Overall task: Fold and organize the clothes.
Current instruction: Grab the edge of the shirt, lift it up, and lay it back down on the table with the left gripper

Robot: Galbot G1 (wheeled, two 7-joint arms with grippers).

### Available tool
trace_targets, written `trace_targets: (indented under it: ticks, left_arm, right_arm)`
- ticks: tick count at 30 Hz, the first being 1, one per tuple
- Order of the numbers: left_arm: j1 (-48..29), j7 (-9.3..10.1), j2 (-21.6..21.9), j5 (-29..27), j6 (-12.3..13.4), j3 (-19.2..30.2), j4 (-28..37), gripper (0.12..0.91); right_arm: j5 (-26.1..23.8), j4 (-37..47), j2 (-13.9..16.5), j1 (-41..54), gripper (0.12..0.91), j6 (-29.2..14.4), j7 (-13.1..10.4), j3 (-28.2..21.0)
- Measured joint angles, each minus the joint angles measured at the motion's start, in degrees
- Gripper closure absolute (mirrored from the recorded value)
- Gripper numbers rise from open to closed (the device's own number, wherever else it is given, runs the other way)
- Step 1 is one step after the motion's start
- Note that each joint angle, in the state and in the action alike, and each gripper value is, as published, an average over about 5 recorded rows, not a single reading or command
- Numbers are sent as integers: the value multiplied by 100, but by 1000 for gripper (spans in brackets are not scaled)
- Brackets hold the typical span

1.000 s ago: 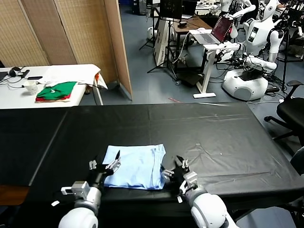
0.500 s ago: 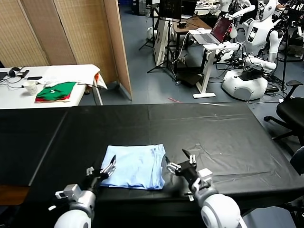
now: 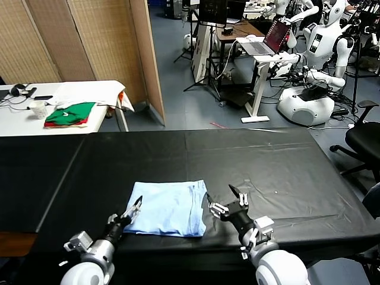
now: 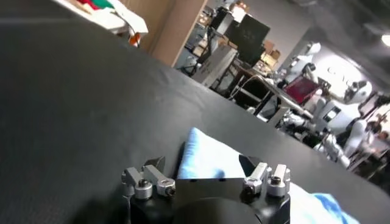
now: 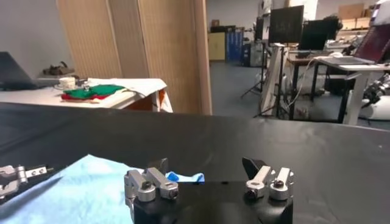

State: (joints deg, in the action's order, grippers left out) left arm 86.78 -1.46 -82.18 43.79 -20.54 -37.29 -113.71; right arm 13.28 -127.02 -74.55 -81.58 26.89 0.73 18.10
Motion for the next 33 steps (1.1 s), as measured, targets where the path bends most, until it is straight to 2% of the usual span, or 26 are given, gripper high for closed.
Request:
trace_targets:
  ticks: [3,11,14,18,23,27,33]
  left_arm:
    - [-19,33,-11,132,-42,-3,18,225]
    - [-86,214,-5,425,-148,-19,121,719]
    - [-85,311,0,254,-136,-19,90,847]
    - [-20,354,91,-325,24,8,-90,861]
    - [3,397,456,-1574,250,0,-403,864]
    - [76,501,894,-2395,187,-139,-620,864]
    - [262,592,1685,-2983,100,-577,-911,864]
  right_arm:
    - [-6,-9,-8,-7,118,-41,-6,0]
    - [-53,-36,-54,-61,118,-113,-13,-8]
    - [-103,-87,-56,-101,118,-122,-10,-2]
    - [-120,-116,-3,-156,118,-137,-10,55]
    - [-107,-72,12,-194,118,-136,-62,159]
    - [-70,-41,15,-223,118,-135,-135,231]
    - [32,45,40,-178,118,-136,-185,317]
